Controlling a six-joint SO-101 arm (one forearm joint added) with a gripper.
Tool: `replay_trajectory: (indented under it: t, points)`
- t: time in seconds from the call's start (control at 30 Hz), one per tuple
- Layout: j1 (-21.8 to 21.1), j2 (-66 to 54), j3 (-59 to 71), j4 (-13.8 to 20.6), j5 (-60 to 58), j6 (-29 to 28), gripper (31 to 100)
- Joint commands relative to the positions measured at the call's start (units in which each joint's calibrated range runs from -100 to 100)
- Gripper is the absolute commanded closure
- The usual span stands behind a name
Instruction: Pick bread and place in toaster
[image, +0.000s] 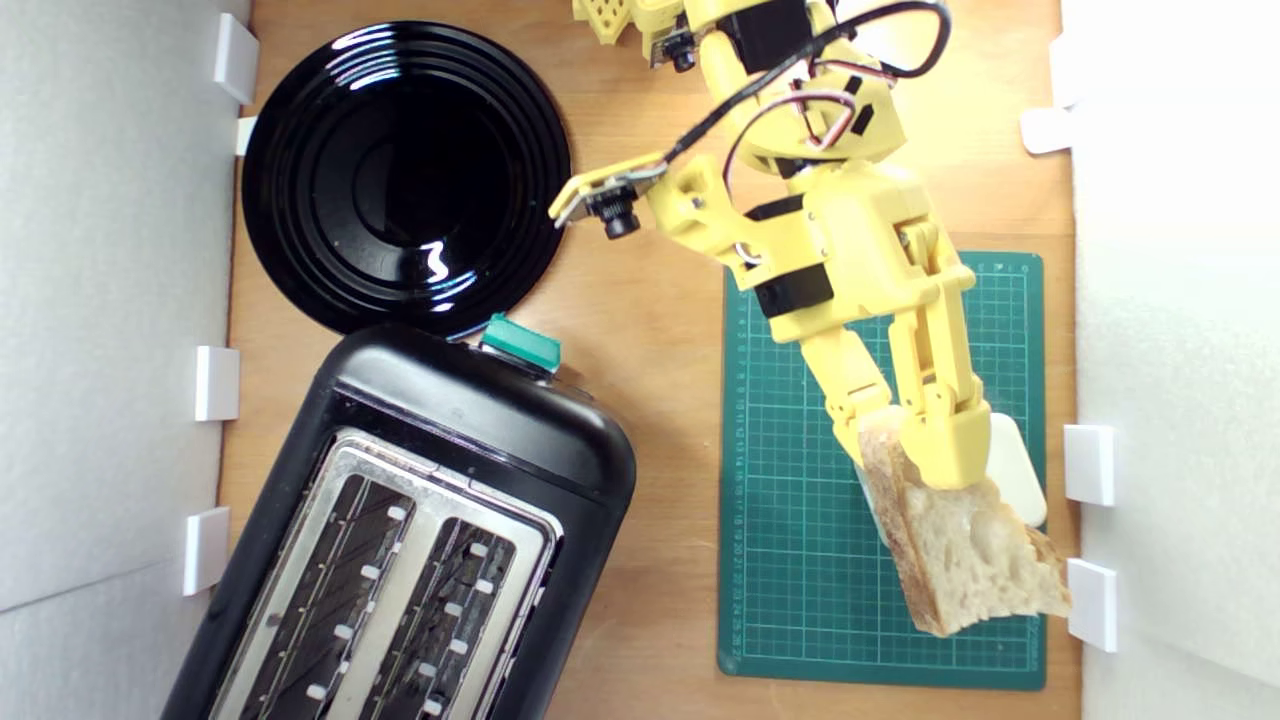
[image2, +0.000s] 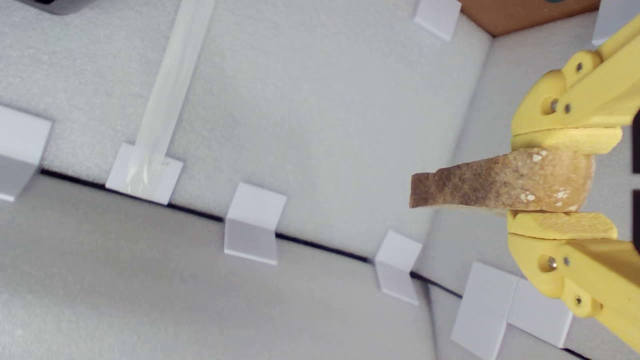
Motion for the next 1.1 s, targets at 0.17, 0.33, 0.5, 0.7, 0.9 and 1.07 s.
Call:
replay_trajectory:
  t: [0.17, 0.33, 0.5, 0.7, 0.9, 1.07]
  points:
    - [1.8, -13.6, -10.4, -0.5, 14.6, 7.7, 70.5]
    - [3.5, -13.8, -21.0, -0.5, 25.1, 9.9, 70.5]
    - [7.0, -13.6, -29.7, -0.2, 30.5, 10.0, 70.5]
    - [11.1, -13.4, -38.4, 0.0, 36.2, 12.8, 70.5]
    - [14.3, -11.0, -47.7, 0.3, 43.1, 16.3, 70.5]
    - [17.3, -5.5, -62.5, 0.1, 53.1, 20.1, 70.5]
